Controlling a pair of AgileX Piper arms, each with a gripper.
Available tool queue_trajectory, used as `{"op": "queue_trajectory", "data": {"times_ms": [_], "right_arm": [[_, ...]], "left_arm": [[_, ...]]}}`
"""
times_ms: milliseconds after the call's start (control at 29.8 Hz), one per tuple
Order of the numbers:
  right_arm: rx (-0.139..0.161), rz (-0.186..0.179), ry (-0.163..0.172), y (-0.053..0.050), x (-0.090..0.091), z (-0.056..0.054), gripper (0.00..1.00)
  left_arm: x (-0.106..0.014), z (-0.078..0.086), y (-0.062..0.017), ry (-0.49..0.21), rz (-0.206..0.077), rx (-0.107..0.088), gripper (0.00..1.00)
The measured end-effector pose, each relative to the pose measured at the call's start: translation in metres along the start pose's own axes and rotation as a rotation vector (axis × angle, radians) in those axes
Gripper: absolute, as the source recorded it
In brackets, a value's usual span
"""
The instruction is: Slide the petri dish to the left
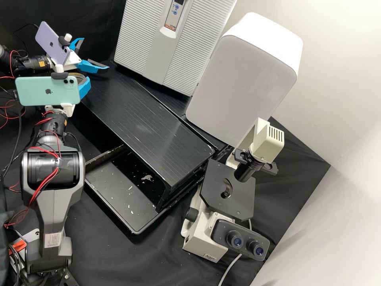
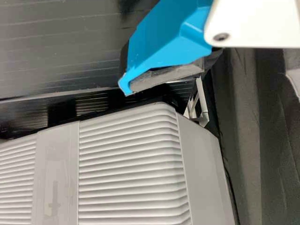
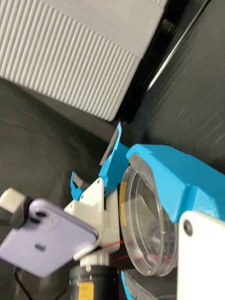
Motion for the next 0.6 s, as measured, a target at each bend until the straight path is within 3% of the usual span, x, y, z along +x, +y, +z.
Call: {"op": "queue_trajectory", "data": {"times_ms": [168,268,335,436,603], "right_arm": [[0.028,0.023,-0.072,0.006,0.005,0.016,0.00],[0.034,0.012,-0.108,0.003,0.005,0.028,0.00],[0.057,-0.014,-0.129,-0.001,0.003,0.034,0.00],[0.080,-0.037,-0.141,-0.007,-0.001,0.040,0.00],[0.080,-0.055,-0.130,-0.014,-0.009,0.049,0.00]], "left_arm": [[0.000,0.000,0.0000,0.000,0.000,0.000,1.00],[0.000,0.000,0.0000,0.000,0.000,0.000,1.00],[0.000,0.000,0.0000,0.000,0.000,0.000,1.00],[0.000,0.000,0.0000,0.000,0.000,0.000,1.00],[0.000,0.000,0.0000,0.000,0.000,0.000,1.00]]}}
